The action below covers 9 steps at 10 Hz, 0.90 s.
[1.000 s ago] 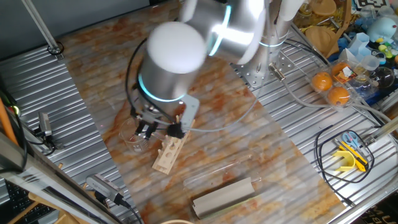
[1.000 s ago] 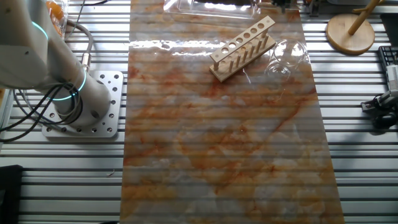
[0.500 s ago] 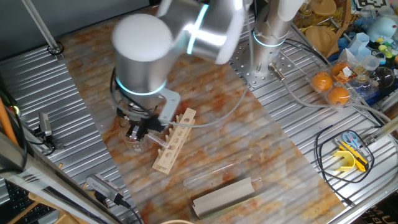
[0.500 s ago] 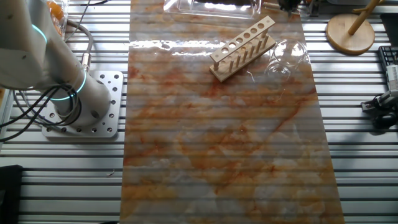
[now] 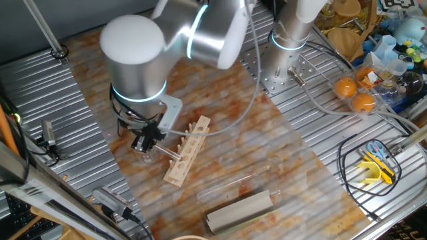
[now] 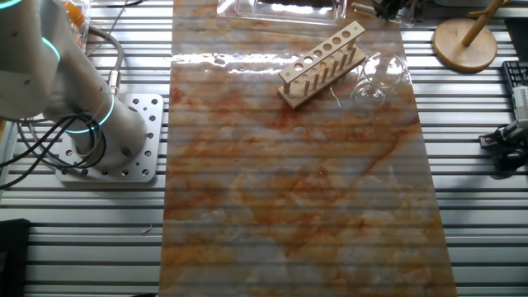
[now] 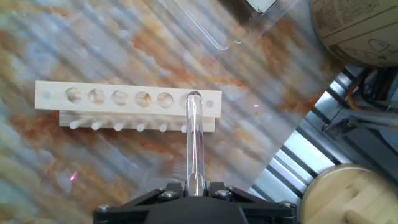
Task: Pour out the test tube
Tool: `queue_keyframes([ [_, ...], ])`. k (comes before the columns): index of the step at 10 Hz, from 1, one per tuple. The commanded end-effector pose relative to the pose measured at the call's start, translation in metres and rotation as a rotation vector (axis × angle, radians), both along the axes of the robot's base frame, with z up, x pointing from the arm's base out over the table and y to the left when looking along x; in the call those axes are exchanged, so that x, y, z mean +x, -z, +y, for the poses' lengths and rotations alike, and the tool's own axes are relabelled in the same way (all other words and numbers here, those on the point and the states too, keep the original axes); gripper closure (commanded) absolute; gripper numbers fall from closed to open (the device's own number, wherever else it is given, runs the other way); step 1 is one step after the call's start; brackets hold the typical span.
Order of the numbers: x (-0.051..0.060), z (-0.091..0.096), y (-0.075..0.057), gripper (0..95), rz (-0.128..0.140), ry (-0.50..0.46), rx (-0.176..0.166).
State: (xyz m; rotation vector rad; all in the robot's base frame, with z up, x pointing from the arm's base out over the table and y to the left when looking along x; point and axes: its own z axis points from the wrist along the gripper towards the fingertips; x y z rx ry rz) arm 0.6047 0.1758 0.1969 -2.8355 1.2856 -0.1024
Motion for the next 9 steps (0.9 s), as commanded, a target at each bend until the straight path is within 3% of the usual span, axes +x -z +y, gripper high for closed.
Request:
queue_keyframes([
  [1,0.0014,0.0001,0.0021,95.0,0.010,-0.001,0.018],
  [7,0.0040,-0.0028,0.0105,95.0,0.038,0.004,0.077],
  [9,0.0043,-0.0030,0.0115,95.0,0.038,0.012,0.081],
])
